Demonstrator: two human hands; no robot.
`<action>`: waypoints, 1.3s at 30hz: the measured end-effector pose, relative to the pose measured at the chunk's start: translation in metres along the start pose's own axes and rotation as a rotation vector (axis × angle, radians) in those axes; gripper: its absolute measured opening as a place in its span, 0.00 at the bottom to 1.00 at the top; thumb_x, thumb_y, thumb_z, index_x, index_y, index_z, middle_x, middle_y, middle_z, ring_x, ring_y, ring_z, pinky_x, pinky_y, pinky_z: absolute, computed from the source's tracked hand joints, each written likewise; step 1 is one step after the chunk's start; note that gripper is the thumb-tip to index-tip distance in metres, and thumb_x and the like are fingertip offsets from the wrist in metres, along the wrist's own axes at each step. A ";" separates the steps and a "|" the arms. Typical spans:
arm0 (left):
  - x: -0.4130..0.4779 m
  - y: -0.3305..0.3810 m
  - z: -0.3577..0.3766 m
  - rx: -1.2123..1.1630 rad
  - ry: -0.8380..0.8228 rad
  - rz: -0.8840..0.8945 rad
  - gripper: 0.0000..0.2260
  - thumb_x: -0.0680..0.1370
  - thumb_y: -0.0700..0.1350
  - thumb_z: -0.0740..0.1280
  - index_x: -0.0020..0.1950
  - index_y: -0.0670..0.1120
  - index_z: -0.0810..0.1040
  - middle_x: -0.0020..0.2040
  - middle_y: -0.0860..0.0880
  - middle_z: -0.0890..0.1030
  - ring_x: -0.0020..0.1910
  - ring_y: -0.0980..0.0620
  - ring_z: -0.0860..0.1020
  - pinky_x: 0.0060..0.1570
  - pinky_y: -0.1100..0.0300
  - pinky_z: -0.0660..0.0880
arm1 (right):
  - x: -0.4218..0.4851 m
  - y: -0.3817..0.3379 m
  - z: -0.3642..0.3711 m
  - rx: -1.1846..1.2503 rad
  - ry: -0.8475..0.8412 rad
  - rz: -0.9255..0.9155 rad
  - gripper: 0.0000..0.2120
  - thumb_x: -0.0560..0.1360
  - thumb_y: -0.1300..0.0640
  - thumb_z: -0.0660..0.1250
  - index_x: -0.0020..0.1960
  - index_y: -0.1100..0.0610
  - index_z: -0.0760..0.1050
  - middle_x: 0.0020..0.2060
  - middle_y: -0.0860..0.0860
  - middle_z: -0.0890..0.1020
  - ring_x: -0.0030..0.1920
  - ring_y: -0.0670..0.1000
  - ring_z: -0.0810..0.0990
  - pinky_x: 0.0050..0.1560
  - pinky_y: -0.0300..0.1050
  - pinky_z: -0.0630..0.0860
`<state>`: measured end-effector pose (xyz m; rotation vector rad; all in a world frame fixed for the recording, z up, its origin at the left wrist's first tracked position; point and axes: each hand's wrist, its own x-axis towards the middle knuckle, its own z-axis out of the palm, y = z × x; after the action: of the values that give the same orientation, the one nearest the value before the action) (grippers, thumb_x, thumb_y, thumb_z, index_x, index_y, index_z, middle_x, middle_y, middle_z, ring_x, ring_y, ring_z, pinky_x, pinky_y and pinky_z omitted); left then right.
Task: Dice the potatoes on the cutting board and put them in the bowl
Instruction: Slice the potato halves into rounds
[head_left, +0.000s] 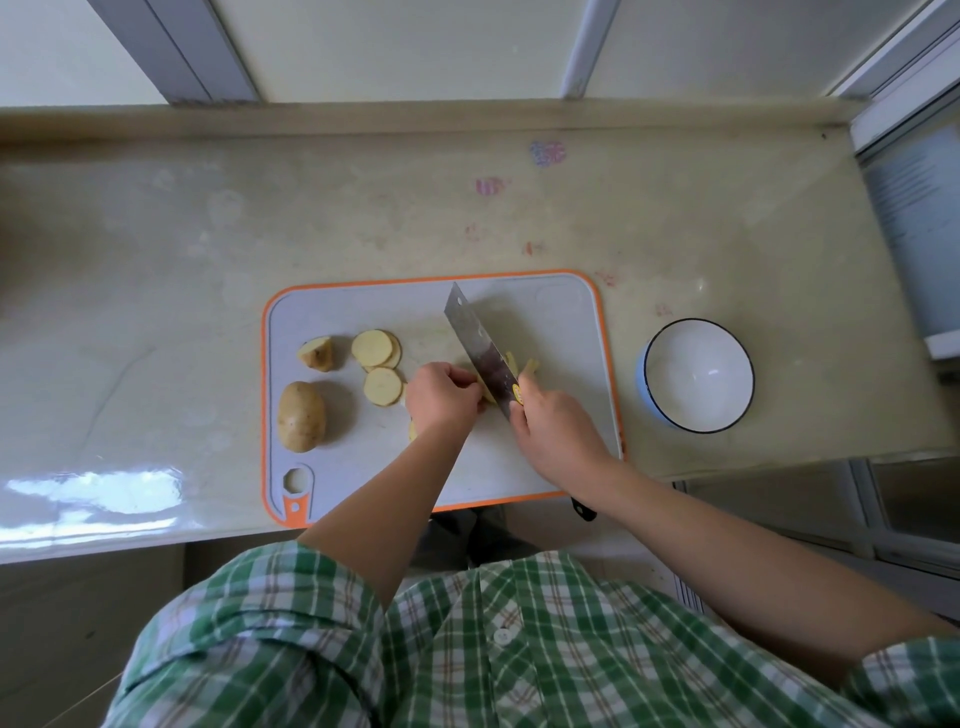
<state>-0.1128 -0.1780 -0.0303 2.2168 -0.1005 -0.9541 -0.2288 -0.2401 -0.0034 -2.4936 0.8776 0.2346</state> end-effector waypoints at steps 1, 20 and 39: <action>0.000 0.001 0.000 -0.003 -0.002 -0.003 0.07 0.72 0.35 0.70 0.39 0.47 0.80 0.35 0.50 0.83 0.33 0.54 0.82 0.31 0.67 0.73 | 0.000 0.000 0.001 0.006 0.000 0.000 0.19 0.82 0.56 0.54 0.71 0.63 0.62 0.42 0.59 0.79 0.42 0.60 0.78 0.36 0.47 0.62; 0.016 -0.006 -0.012 0.336 -0.062 0.447 0.08 0.72 0.44 0.69 0.49 0.45 0.78 0.44 0.47 0.81 0.40 0.47 0.79 0.38 0.57 0.73 | 0.023 0.021 -0.035 0.447 0.199 0.109 0.11 0.79 0.55 0.60 0.42 0.59 0.63 0.27 0.59 0.72 0.28 0.62 0.73 0.28 0.56 0.70; 0.024 0.005 -0.014 1.084 -0.146 0.876 0.18 0.75 0.51 0.68 0.61 0.44 0.72 0.57 0.43 0.72 0.54 0.42 0.73 0.44 0.52 0.70 | 0.024 0.037 -0.043 0.641 0.104 0.361 0.12 0.79 0.59 0.58 0.38 0.54 0.60 0.29 0.57 0.70 0.24 0.54 0.68 0.24 0.47 0.72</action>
<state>-0.0852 -0.1814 -0.0345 2.5060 -1.8446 -0.5609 -0.2338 -0.2992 0.0118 -1.7614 1.2180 -0.0591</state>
